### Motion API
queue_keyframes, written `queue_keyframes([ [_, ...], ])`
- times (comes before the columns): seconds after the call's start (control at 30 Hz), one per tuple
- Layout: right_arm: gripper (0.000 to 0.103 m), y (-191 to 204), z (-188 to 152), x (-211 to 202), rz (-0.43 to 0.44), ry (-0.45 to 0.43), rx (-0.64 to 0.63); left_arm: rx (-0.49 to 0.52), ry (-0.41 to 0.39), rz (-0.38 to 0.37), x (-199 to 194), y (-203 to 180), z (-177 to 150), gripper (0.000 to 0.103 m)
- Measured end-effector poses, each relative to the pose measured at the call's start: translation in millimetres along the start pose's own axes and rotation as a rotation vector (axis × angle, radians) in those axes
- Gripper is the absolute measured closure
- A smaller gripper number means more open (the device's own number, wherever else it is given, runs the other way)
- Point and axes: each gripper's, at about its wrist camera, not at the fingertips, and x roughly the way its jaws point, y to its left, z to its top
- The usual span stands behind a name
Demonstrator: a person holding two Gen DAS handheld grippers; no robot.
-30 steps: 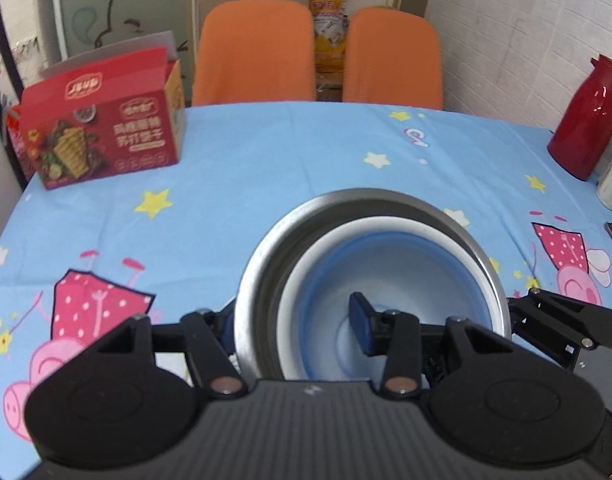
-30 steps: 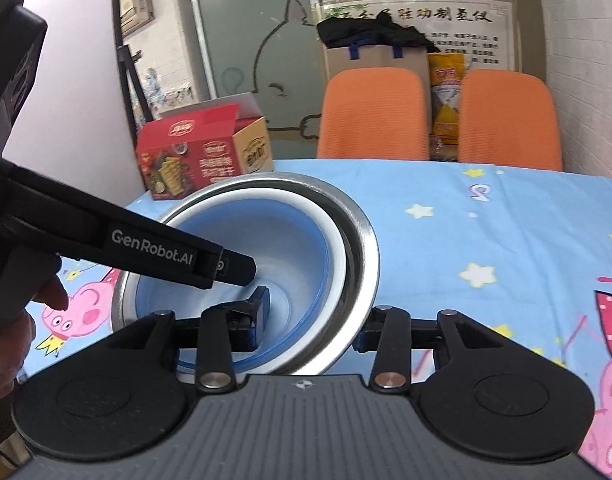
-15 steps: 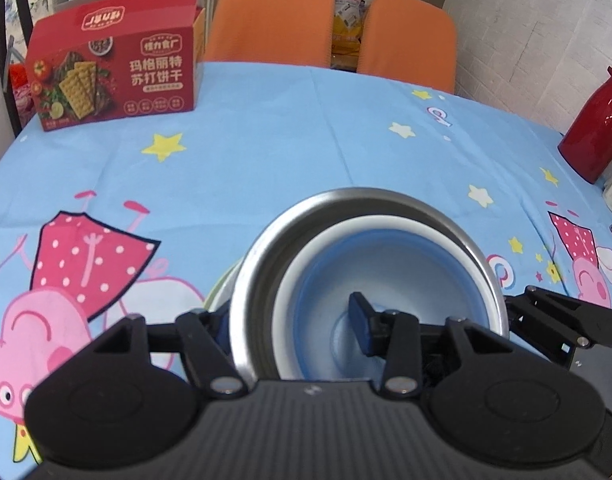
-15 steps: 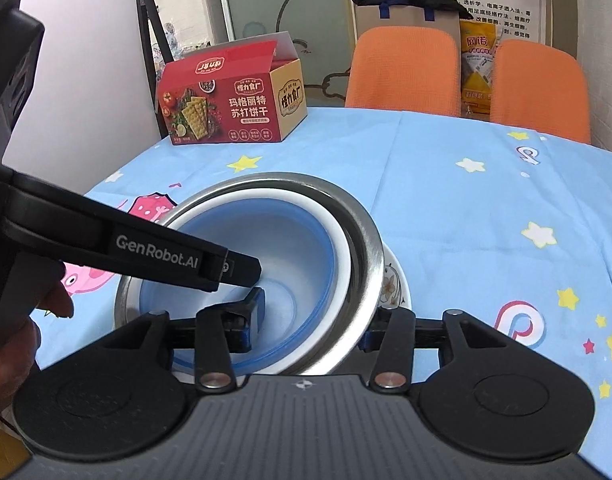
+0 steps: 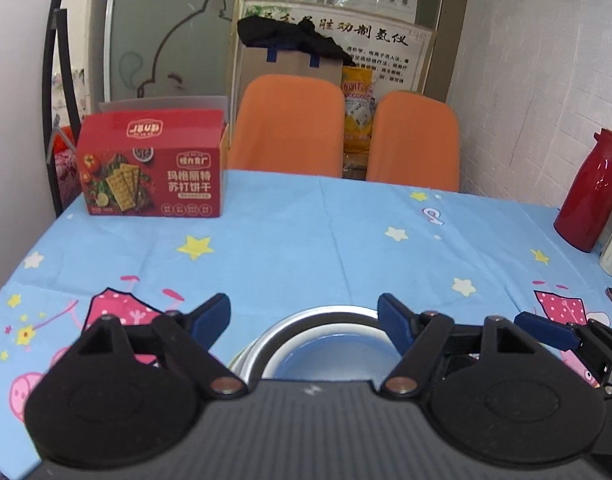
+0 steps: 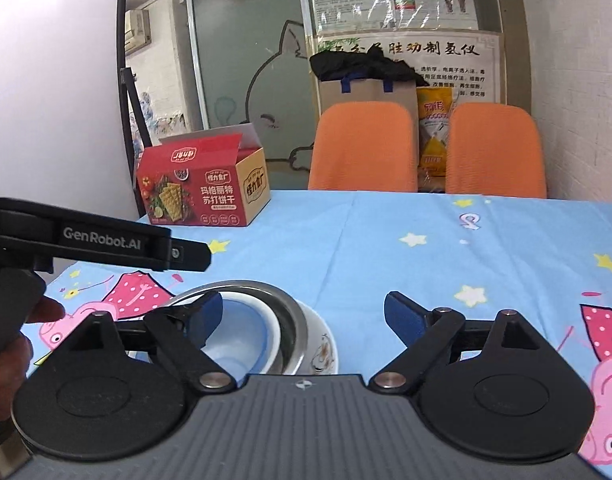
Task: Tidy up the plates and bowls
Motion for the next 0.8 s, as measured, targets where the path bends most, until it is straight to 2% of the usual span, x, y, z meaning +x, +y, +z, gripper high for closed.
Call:
queue_keyframes([
  [0.27,0.000,-35.7,-30.0,-41.1,-0.096,-0.017,0.077,0.016,-0.034,0.058,-34.4,-41.2,-48.2,0.029],
  [0.5,0.000,-57.6,-61.6,-81.9,-0.197,-0.037,0.161,0.052,-0.032,0.052,-62.2,-74.3,-99.0,0.029],
  [0.8,0.000,-54.9,-113.0,-117.0,-0.207,-0.022,0.224,0.074,0.005,0.045,-81.9,-88.7,-159.3,0.029],
])
